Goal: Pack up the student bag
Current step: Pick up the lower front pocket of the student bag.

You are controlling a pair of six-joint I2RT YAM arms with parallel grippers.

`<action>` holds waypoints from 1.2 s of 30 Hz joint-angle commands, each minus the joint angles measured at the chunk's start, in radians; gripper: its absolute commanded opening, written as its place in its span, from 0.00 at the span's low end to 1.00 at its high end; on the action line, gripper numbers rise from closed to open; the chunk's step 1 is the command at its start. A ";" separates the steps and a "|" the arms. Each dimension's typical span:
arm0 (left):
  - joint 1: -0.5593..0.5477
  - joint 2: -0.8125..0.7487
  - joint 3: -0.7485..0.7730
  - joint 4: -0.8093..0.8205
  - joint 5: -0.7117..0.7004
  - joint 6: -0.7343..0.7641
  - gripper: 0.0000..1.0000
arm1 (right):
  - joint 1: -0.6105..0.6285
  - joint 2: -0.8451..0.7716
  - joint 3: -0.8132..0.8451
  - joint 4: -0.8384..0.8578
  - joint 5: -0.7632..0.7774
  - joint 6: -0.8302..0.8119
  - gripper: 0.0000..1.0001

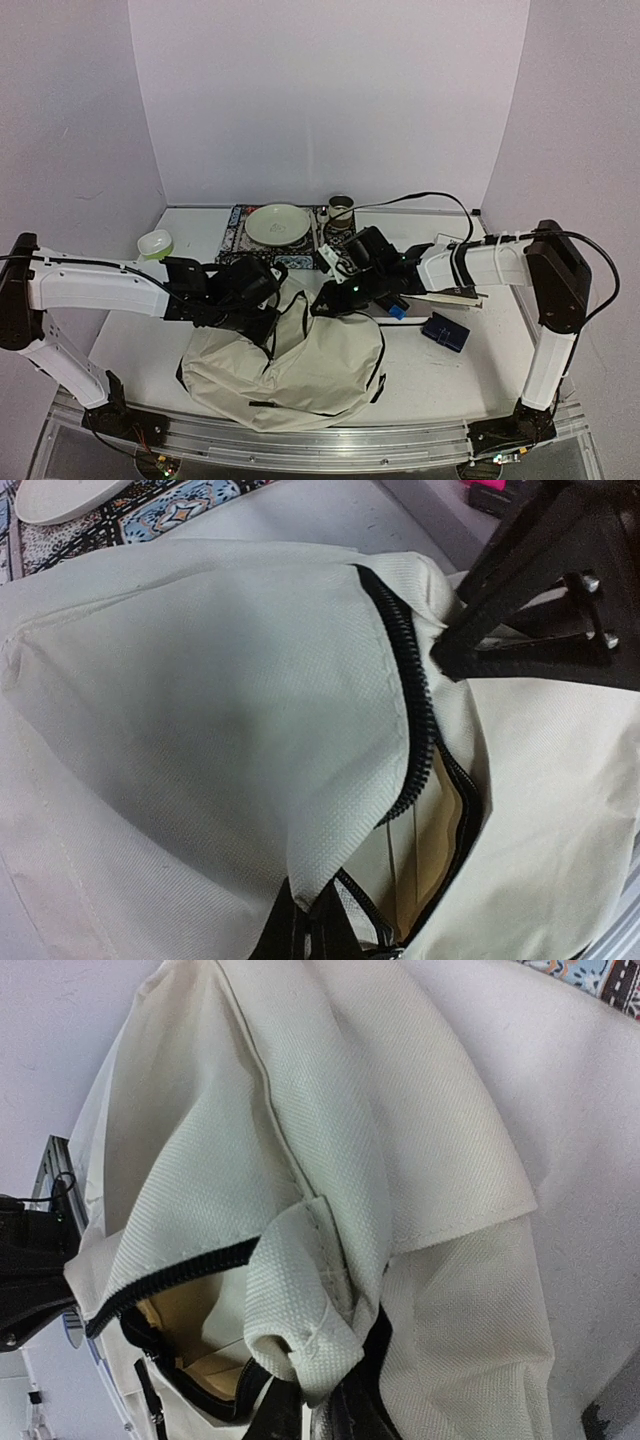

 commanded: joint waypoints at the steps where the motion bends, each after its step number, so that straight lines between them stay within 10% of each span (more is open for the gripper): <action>1: 0.017 -0.069 0.073 0.000 0.106 0.011 0.00 | -0.007 -0.063 0.069 -0.108 0.059 -0.111 0.26; 10: 0.089 -0.080 0.092 0.000 0.177 0.010 0.00 | -0.045 -0.245 -0.004 -0.267 0.195 -0.220 0.54; 36: 0.135 -0.032 0.113 -0.002 0.224 0.019 0.00 | -0.135 -0.086 0.004 -0.452 0.527 -0.311 0.40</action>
